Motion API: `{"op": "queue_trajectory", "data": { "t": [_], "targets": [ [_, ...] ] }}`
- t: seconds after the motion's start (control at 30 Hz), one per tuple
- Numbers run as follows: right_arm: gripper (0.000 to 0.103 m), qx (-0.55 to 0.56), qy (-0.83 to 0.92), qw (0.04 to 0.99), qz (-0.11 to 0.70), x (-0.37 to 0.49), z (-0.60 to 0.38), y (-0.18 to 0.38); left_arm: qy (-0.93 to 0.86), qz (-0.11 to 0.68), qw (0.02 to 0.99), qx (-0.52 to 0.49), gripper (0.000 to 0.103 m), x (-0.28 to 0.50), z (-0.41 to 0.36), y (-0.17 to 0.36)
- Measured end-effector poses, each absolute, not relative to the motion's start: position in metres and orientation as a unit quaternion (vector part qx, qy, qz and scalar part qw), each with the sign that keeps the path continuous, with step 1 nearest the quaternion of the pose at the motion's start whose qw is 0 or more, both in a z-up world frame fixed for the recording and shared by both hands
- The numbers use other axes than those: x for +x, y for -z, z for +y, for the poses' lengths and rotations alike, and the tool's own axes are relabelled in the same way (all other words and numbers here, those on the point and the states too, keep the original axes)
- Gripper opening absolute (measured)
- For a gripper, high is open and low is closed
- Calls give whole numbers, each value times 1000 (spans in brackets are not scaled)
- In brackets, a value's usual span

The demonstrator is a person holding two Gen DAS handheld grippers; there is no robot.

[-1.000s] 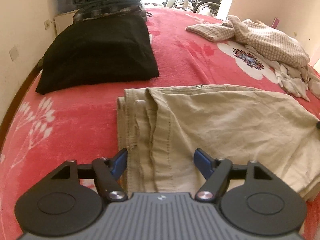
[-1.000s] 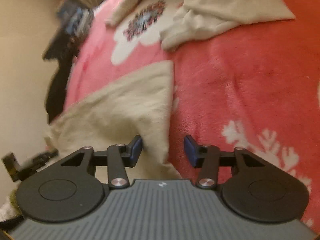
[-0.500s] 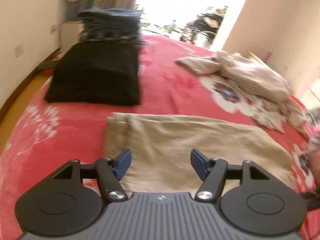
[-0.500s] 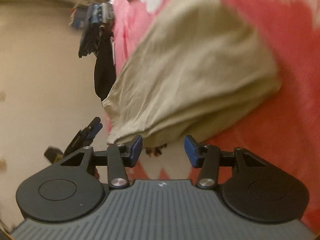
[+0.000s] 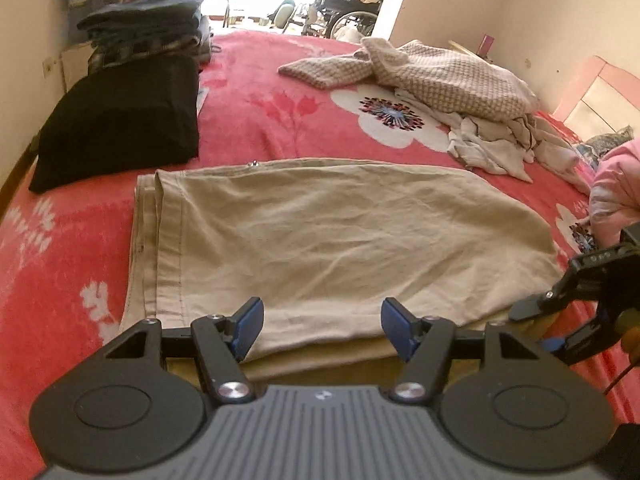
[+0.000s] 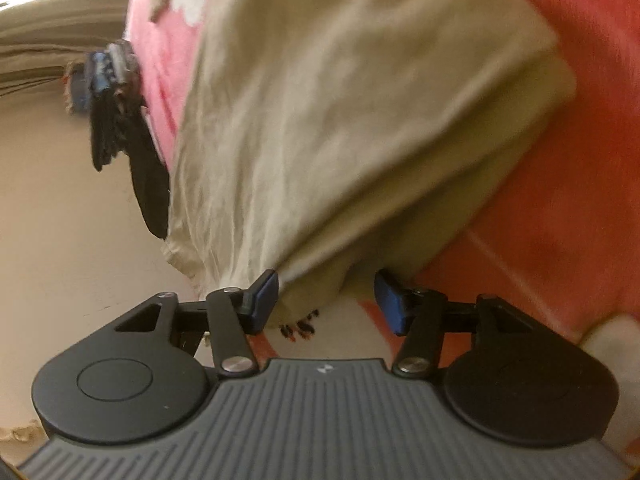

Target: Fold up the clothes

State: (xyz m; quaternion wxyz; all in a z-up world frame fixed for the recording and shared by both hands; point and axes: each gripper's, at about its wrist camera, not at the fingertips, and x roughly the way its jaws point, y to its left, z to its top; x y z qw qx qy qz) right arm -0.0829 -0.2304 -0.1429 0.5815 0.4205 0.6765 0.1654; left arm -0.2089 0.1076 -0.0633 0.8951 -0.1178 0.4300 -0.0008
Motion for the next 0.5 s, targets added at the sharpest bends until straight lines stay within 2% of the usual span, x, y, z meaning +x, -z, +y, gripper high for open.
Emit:
{"op": "queue_trajectory", "data": {
  "t": [0.2, 0.27, 0.4, 0.5],
  "targets": [
    [51, 426, -140, 596, 666, -82, -228, 146, 8, 443, 890, -106, 66, -200, 104, 76],
    [43, 424, -138, 605, 659, -85, -230, 146, 11, 449, 888, -97, 66, -197, 101, 81],
    [21, 437, -150, 641, 613, -95, -234, 138, 12, 444, 891, -87, 67, -198, 100, 84],
    [17, 432, -235, 690, 531, -101, -232, 115, 8, 442, 892, -91, 67, -200, 102, 83]
  ]
}}
